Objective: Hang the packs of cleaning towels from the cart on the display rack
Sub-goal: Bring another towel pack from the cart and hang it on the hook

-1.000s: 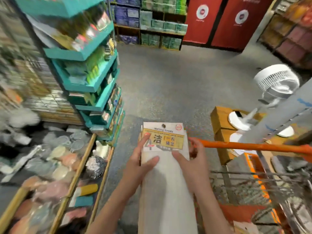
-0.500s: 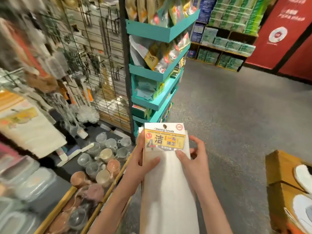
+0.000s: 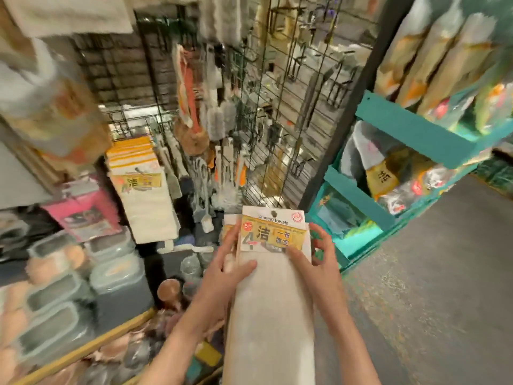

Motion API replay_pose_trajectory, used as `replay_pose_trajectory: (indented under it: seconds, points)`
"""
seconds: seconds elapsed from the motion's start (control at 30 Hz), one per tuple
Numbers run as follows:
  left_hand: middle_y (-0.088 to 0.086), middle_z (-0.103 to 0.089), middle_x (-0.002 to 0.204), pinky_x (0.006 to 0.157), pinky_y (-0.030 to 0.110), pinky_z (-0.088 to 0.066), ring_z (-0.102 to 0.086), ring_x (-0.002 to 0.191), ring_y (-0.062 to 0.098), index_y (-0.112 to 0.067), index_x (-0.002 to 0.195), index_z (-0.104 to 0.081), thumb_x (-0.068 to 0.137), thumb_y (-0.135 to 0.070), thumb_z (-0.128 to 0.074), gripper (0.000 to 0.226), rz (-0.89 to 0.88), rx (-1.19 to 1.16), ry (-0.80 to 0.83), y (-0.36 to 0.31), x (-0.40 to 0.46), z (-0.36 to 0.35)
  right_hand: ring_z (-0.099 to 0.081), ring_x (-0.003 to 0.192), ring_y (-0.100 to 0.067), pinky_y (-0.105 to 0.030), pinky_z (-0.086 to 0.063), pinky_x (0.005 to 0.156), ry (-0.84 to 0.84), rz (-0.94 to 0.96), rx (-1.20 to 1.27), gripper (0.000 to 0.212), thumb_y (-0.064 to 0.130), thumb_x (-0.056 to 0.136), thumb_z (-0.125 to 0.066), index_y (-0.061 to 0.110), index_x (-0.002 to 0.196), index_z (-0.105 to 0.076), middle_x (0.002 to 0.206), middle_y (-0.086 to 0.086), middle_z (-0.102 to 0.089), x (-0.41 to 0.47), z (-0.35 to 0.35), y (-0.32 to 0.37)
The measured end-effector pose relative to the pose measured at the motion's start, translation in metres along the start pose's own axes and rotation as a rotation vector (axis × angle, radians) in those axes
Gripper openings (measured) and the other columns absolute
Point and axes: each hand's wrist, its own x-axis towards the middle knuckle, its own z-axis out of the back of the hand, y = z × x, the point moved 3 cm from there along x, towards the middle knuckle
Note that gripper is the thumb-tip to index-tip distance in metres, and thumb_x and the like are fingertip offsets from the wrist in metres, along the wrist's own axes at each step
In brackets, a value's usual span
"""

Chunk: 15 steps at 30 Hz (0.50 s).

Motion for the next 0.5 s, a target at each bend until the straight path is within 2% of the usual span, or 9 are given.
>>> replay_pose_trajectory:
  seconds: [0.07,0.1,0.17,0.23,0.3,0.33,0.4,0.43,0.5]
  points:
    - [-0.035,-0.058,0.123,0.085,0.017,-0.052,-0.06,0.11,-0.007,-0.069,0.119,-0.049,0.075,-0.016,-0.078,0.074,0.008,-0.002,-0.056,-0.002,0.015,-0.001,-0.062,0.083,0.008,-0.006,-0.045,0.062,0.037,0.019,-0.003,0.051,0.013,0.075,-0.077,0.039,0.11,-0.052,0.101,0.017,-0.059,0.033,-0.006,0.001]
    - [-0.037,-0.059,0.121,0.085,0.014,-0.051,-0.059,0.109,-0.01,-0.069,0.117,-0.051,0.073,-0.016,-0.078,0.074,-0.007,0.011,-0.089,-0.003,0.021,0.0,-0.062,0.076,0.01,-0.004,-0.043,0.057,0.051,0.021,0.001,0.051,0.012,0.073,-0.078,0.036,0.11,-0.053,0.096,0.017,-0.06,0.049,-0.01,-0.001]
    - [-0.033,-0.063,0.118,0.079,0.01,-0.05,-0.06,0.107,-0.009,-0.067,0.11,-0.057,0.07,-0.013,-0.081,0.072,-0.004,0.003,-0.178,-0.001,0.031,0.004,-0.063,0.071,0.005,-0.007,-0.045,0.055,0.101,0.002,-0.013,0.052,0.01,0.072,-0.079,0.031,0.111,-0.053,0.092,0.011,-0.062,0.076,-0.02,-0.006]
    - [-0.023,-0.06,0.126,0.078,0.009,-0.049,-0.059,0.115,0.001,-0.064,0.11,-0.058,0.067,-0.018,-0.087,0.069,0.025,-0.043,-0.272,0.002,0.036,0.011,-0.061,0.07,0.003,-0.012,-0.047,0.059,0.185,-0.001,-0.049,0.053,0.007,0.073,-0.077,0.03,0.113,-0.05,0.09,0.005,-0.061,0.097,-0.034,-0.011]
    - [-0.023,-0.049,0.135,0.081,0.0,-0.04,-0.047,0.124,0.001,-0.066,0.114,-0.05,0.07,-0.022,-0.086,0.072,0.015,0.047,-0.375,0.003,0.039,0.021,-0.062,0.071,-0.003,-0.017,-0.047,0.062,0.275,-0.002,-0.082,0.054,0.006,0.074,-0.076,0.031,0.114,-0.049,0.086,0.001,-0.061,0.113,-0.051,-0.015]
    - [-0.02,-0.046,0.14,0.089,0.002,-0.037,-0.042,0.128,0.002,-0.066,0.117,-0.047,0.071,-0.021,-0.085,0.075,0.014,0.072,-0.404,0.003,0.04,0.026,-0.063,0.074,-0.009,-0.021,-0.048,0.064,0.317,0.001,-0.089,0.054,0.005,0.075,-0.076,0.031,0.113,-0.048,0.084,-0.001,-0.062,0.119,-0.06,-0.016]
    - [-0.009,-0.045,0.145,0.109,0.029,-0.037,-0.042,0.133,0.012,-0.062,0.126,-0.046,0.07,-0.023,-0.083,0.078,0.023,0.035,-0.438,0.003,0.043,0.037,-0.063,0.077,-0.017,-0.024,-0.049,0.064,0.384,0.023,-0.099,0.053,0.003,0.075,-0.075,0.028,0.114,-0.049,0.083,-0.003,-0.063,0.129,-0.078,-0.016]
    - [-0.005,-0.046,0.145,0.111,0.041,-0.037,-0.043,0.133,0.016,-0.057,0.13,-0.046,0.071,-0.022,-0.082,0.078,0.023,0.022,-0.446,0.001,0.043,0.042,-0.062,0.077,-0.019,-0.026,-0.05,0.064,0.413,0.034,-0.1,0.052,0.003,0.076,-0.074,0.027,0.114,-0.049,0.084,-0.007,-0.063,0.133,-0.086,-0.017]
    - [-0.003,-0.046,0.145,0.112,0.048,-0.034,-0.042,0.135,0.016,-0.049,0.134,-0.044,0.076,-0.015,-0.081,0.077,0.009,0.04,-0.475,-0.002,0.045,0.052,-0.062,0.079,-0.026,-0.032,-0.051,0.065,0.47,0.047,-0.087,0.052,0.003,0.077,-0.073,0.027,0.116,-0.048,0.089,-0.015,-0.064,0.137,-0.102,-0.019]
